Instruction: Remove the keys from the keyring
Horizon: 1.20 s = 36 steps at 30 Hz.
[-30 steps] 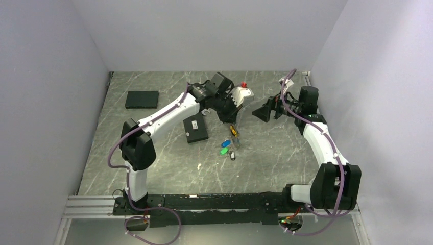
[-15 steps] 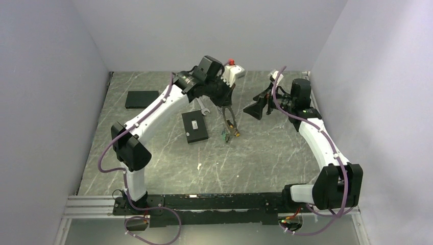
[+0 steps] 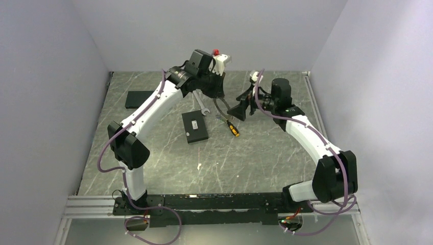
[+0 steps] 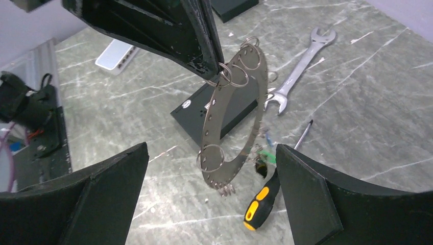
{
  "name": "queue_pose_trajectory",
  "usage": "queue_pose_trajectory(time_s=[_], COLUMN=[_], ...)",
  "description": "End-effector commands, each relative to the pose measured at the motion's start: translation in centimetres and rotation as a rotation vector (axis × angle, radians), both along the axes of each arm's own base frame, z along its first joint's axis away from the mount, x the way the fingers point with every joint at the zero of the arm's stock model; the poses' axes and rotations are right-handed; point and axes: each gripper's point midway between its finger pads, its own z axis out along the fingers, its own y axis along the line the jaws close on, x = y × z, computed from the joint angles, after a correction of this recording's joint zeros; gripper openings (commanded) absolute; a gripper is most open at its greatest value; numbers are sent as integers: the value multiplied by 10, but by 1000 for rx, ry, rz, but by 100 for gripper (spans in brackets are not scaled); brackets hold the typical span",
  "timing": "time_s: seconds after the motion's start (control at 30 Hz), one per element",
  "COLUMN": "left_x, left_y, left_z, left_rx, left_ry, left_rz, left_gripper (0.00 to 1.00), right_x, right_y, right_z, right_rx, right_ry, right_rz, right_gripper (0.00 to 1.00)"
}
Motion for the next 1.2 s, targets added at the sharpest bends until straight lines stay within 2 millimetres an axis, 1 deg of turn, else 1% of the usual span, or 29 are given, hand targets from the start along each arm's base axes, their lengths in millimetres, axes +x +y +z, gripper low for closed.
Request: queue_pose_trajectory(time_s=[0.0,0.1,0.27,0.33,0.43,0.5,0.57,0.67,0.8,0.93,1.03,1.07,1.1,1.17], left_x=[3,0,-3,-5,-6,-7,-8,-6,0,7,12,15,16,17], left_y=[0,1,1,1,2,2,2,5,11,17,21,23,24,27], left_z=[60,63,69,71,74,76,78,79,81,78,75,73,72,71], left_rx=[-138,-152,-186,-200,-217,-226,-232,-240,-250,-257,-264,-266,-274,-296], left_ry=[-85,-79,-57,-48,-39,-37,-34,-35,-33,-22,-13,-7,-1,20], left_rz=[35,30,15,6,-1,-6,-12,-9,3,15,16,20,15,-4], left_gripper=[0,0,0,0,0,0,0,0,0,0,0,2,9,35], right_x=[26,31,32,29,25,25,23,21,17,12,10,9,9,8], right_y=[11,18,27,30,36,39,41,44,47,51,53,53,54,53], right_z=[9,-2,-11,-17,-28,-32,-36,-35,-36,-31,-25,-22,-19,-13], right_rx=[-36,-74,-94,-99,-113,-119,-120,-114,-104,-78,-55,-47,-37,-14], right_ry=[-139,-178,-210,-205,-198,-185,-163,-151,-120,-95,-75,-70,-66,-49], right_rz=[-96,-121,-134,-114,-83,-74,-59,-42,-22,3,10,10,9,10], right_gripper=[100,99,93,88,75,66,56,40,25,0,0,0,0,0])
